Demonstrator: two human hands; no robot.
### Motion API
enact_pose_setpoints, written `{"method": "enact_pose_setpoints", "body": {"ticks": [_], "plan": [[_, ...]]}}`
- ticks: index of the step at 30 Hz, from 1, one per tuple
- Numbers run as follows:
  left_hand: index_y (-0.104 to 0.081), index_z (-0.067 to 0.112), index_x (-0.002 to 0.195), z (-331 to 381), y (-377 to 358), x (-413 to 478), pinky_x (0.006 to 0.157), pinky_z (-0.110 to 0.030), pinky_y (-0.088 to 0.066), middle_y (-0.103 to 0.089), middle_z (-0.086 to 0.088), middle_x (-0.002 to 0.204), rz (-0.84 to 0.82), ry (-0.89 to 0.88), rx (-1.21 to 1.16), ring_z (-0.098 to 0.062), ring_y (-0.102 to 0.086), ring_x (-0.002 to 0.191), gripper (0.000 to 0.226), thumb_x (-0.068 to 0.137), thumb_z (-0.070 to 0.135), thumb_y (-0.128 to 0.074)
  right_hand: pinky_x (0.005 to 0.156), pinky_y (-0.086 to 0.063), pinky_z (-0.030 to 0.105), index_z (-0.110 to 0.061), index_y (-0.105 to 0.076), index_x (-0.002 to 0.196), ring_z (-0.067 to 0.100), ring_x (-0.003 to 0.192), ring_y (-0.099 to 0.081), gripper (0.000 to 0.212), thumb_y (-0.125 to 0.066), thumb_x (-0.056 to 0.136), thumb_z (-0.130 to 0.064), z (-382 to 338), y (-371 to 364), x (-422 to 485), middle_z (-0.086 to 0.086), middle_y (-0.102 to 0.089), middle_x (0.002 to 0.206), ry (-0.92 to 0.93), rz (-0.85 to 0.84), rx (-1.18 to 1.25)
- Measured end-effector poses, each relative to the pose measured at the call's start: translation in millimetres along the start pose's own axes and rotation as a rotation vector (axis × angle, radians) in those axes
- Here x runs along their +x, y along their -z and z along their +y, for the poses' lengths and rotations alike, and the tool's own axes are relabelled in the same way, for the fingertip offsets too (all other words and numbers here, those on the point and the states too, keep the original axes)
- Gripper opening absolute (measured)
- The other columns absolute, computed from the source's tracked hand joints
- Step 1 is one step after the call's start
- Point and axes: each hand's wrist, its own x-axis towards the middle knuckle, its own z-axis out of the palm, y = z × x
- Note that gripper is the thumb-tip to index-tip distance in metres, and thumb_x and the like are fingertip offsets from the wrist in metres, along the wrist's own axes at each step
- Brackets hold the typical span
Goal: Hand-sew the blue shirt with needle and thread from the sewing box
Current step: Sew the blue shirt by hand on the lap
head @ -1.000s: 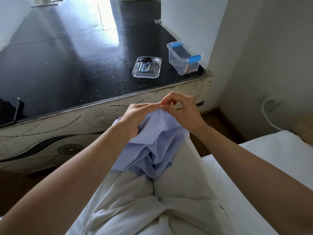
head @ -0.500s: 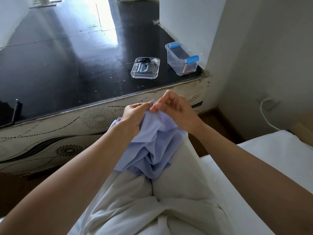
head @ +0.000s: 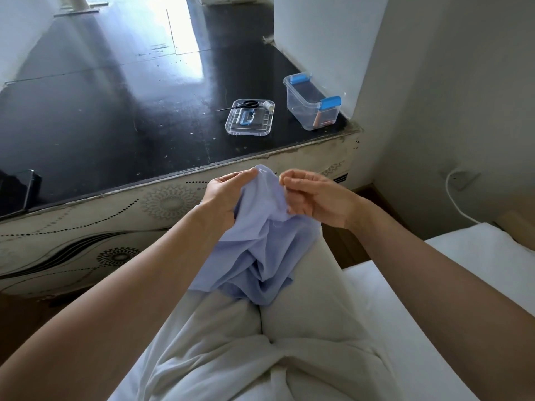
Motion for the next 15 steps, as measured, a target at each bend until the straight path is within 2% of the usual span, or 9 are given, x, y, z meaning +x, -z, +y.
{"method": "enact_pose_setpoints", "body": {"ticks": [2, 3, 6, 9, 11, 12, 15], "plan": [[-0.071, 0.017, 0.084, -1.5, 1.1, 1.4, 0.063, -0.031, -0.054, -0.070, -0.009, 0.093, 0.002, 0.013, 0.000, -0.026, -0.064, 0.082, 0.019, 0.075, 0.030, -0.083, 0.057, -0.044, 0.020, -0.008, -0.057, 0.099, 0.011, 0.061, -0.040, 0.010, -0.053, 0.099, -0.017, 0.0, -7.9, 9.3, 0.001, -0.044, 0.067, 0.098, 0.325, -0.236], [-0.072, 0.017, 0.085, -1.8, 1.1, 1.3, 0.066, -0.033, -0.055, -0.071, -0.010, 0.094, -0.004, 0.015, -0.002, -0.027, -0.065, 0.083, 0.020, 0.075, 0.030, -0.083, 0.057, -0.044, 0.020, -0.007, -0.059, 0.098, 0.010, 0.062, -0.043, 0.014, -0.058, 0.097, -0.021, 0.0, -13.0, 13.2, 0.002, -0.049, 0.069, 0.137, 0.419, -0.344], [-0.074, 0.014, 0.080, -1.4, 0.2, 0.4, 0.063, -0.031, -0.057, -0.072, -0.011, 0.085, -0.032, 0.004, -0.009, -0.026, -0.066, 0.075, 0.015, 0.075, 0.025, -0.083, 0.059, -0.052, 0.025, -0.007, -0.067, 0.090, 0.014, 0.069, -0.058, 0.031, -0.075, 0.082, -0.036, 5.0, -22.4, 21.4, 0.006, -0.066, 0.079, 0.256, 0.545, -0.544], [-0.075, 0.013, 0.081, -1.3, 1.4, 0.2, 0.060, -0.030, -0.057, -0.073, -0.012, 0.086, -0.050, -0.010, -0.003, -0.026, -0.068, 0.074, 0.017, 0.074, 0.024, -0.084, 0.068, -0.057, 0.041, -0.020, -0.069, 0.077, 0.028, 0.074, -0.064, 0.020, -0.079, 0.078, -0.038, 8.9, -26.4, 27.7, 0.008, -0.070, 0.078, 0.350, 0.602, -0.689], [-0.074, 0.012, 0.083, -1.8, 2.3, 0.9, 0.061, -0.031, -0.056, -0.072, -0.013, 0.088, -0.059, -0.014, 0.003, -0.027, -0.067, 0.077, 0.018, 0.075, 0.025, -0.083, 0.073, -0.058, 0.043, -0.018, -0.071, 0.079, 0.022, 0.074, -0.065, 0.015, -0.077, 0.082, -0.031, 7.8, -26.9, 29.0, 0.005, -0.070, 0.076, 0.379, 0.615, -0.734], [-0.073, 0.012, 0.082, -1.8, 2.5, 1.2, 0.062, -0.031, -0.056, -0.071, -0.012, 0.086, -0.056, -0.017, 0.002, -0.026, -0.066, 0.076, 0.017, 0.076, 0.025, -0.082, 0.074, -0.058, 0.044, -0.014, -0.073, 0.081, 0.021, 0.074, -0.065, 0.014, -0.077, 0.083, -0.027, 6.6, -26.0, 28.6, 0.005, -0.070, 0.077, 0.377, 0.600, -0.739], [-0.069, 0.013, 0.078, -0.4, 2.1, 0.9, 0.059, -0.028, -0.053, -0.068, -0.009, 0.080, -0.032, -0.021, 0.010, -0.022, -0.064, 0.071, 0.015, 0.079, 0.024, -0.079, 0.068, -0.055, 0.045, -0.010, -0.074, 0.082, 0.037, 0.075, -0.061, 0.015, -0.077, 0.082, -0.025, 4.1, -23.5, 22.6, 0.023, -0.068, 0.081, 0.348, 0.434, -0.725]]}}
